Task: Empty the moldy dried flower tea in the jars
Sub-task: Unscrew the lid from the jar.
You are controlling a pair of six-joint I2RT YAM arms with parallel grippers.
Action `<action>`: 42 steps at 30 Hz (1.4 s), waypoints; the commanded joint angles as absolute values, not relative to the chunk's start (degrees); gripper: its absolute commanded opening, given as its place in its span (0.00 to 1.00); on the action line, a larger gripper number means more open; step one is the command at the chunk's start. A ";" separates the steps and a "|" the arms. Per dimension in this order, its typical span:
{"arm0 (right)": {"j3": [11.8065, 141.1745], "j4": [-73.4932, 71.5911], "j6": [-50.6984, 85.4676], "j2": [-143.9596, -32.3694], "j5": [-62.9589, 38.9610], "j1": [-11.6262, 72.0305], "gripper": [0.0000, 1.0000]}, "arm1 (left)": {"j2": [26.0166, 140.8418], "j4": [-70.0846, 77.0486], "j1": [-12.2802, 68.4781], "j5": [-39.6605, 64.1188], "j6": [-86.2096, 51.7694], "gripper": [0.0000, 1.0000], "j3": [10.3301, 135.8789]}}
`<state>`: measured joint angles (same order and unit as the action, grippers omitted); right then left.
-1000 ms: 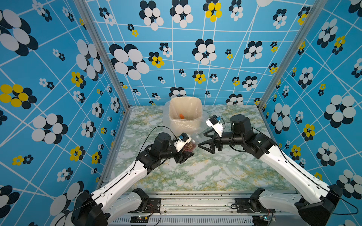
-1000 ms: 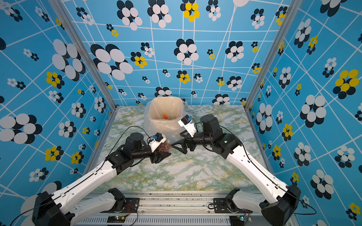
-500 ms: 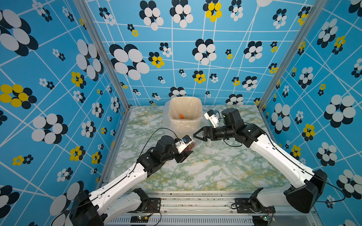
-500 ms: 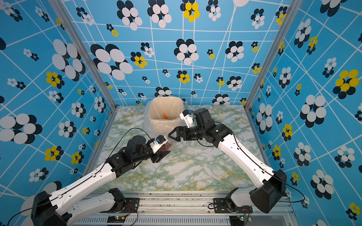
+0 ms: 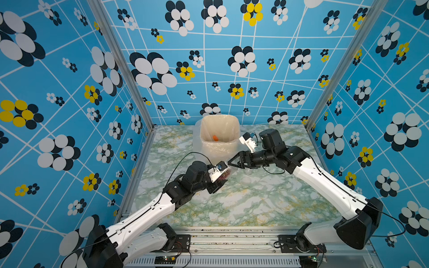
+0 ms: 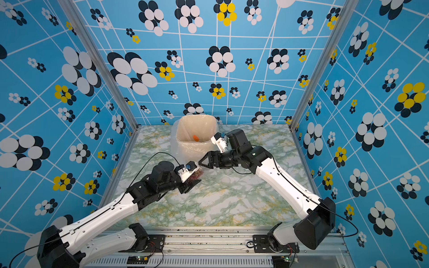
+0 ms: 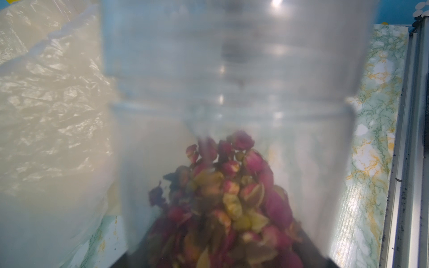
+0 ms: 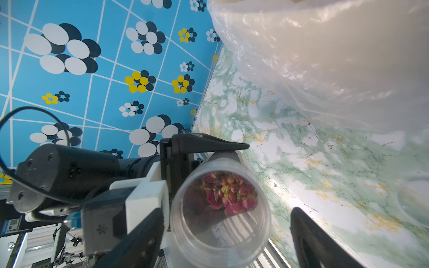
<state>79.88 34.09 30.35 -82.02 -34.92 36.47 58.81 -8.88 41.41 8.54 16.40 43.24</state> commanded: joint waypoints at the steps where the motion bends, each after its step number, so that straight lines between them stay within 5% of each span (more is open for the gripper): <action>1: 81.22 34.73 29.83 -83.41 -37.17 37.27 0.80 | 59.13 -7.80 42.09 8.60 17.23 0.00 44.82; 11: 82.74 37.58 22.95 -83.93 -38.89 37.27 0.46 | 59.31 -8.49 41.88 13.10 16.31 0.00 44.86; 22: 79.75 44.91 -20.43 -80.42 -45.16 36.90 0.15 | 60.71 -4.86 33.67 49.11 3.44 0.00 45.09; 39: 73.04 35.90 -38.03 -75.74 -37.94 36.83 0.20 | 63.28 4.92 29.39 63.05 -7.73 0.00 43.33; 42: 71.11 30.64 -33.08 -74.60 -34.98 36.83 0.45 | 63.55 3.95 29.36 60.51 -6.96 0.00 43.50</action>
<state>74.46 33.10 -28.29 -74.67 -45.54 36.60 64.18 -0.51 30.74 58.98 2.48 41.63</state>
